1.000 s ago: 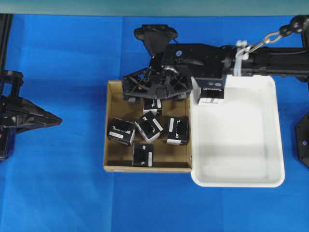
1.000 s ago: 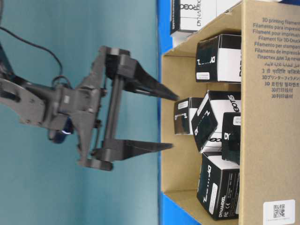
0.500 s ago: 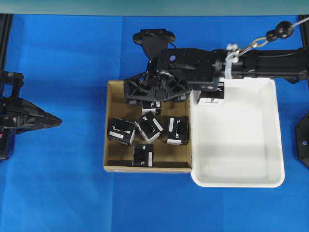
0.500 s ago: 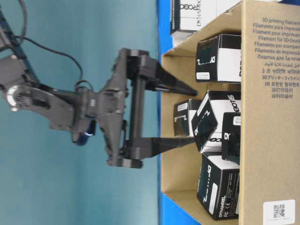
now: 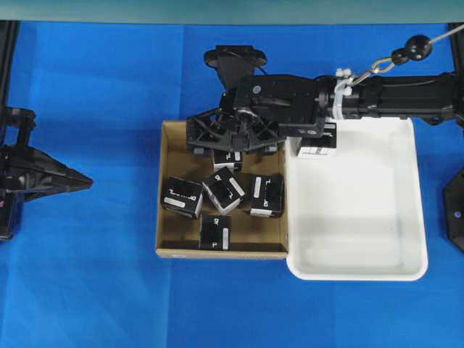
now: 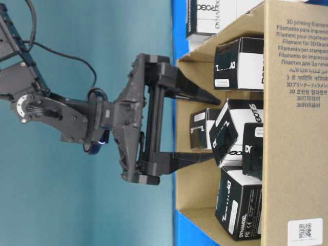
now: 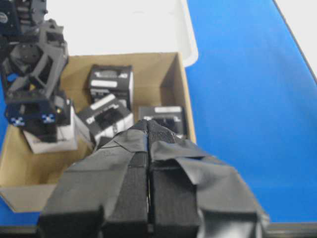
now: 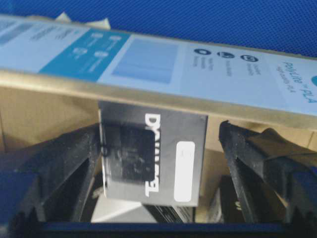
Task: Pick a box that is randomly placed inside the cardboard box.
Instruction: 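Lower the right gripper and close it on the black box, then lift the black box and carry it right over the white tray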
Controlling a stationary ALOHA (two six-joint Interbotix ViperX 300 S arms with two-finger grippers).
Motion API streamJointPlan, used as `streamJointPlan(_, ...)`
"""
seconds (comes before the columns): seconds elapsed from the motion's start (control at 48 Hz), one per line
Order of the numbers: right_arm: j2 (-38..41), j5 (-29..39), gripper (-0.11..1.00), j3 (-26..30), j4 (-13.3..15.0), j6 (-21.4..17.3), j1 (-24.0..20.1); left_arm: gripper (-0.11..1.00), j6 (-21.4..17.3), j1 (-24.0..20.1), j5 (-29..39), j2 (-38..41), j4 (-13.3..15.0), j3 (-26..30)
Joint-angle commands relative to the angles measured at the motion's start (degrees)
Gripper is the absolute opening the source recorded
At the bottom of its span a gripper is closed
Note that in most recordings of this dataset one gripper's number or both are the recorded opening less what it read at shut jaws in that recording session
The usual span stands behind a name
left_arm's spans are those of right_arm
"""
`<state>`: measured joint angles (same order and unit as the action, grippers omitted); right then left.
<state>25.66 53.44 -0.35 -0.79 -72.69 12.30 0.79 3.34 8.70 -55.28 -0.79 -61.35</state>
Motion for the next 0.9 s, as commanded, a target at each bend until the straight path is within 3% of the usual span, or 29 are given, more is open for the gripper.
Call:
streamJointPlan(0.0,0.4,-0.4,0.98,0.0,0.2,-1.7,-0.3,-0.07,0.0,0.2,-0.3,0.3,-0.2,0.7)
streamJointPlan(0.125,0.2,-0.3,0.88,-0.1,-0.1,-4.6,-0.4,-0.07,0.0,0.2,-0.2,0.2,-0.1,0.7)
streamJointPlan(0.271,-0.9,-0.4,0.6,0.5,-0.4,-5.8,-1.0,-0.07,0.0,0.2,-0.2,-0.7,-0.1,0.8)
streamJointPlan(0.583,-7.5,2.5,0.6,2.5,0.5,-5.4,-1.1,-0.07,0.0,0.1,-0.2,-1.2,-0.2,0.9)
streamJointPlan(0.875,-17.8,16.0,0.6,3.1,3.6,-4.3,-0.6,-0.07,0.0,0.0,-0.2,-2.7,-0.2,1.8)
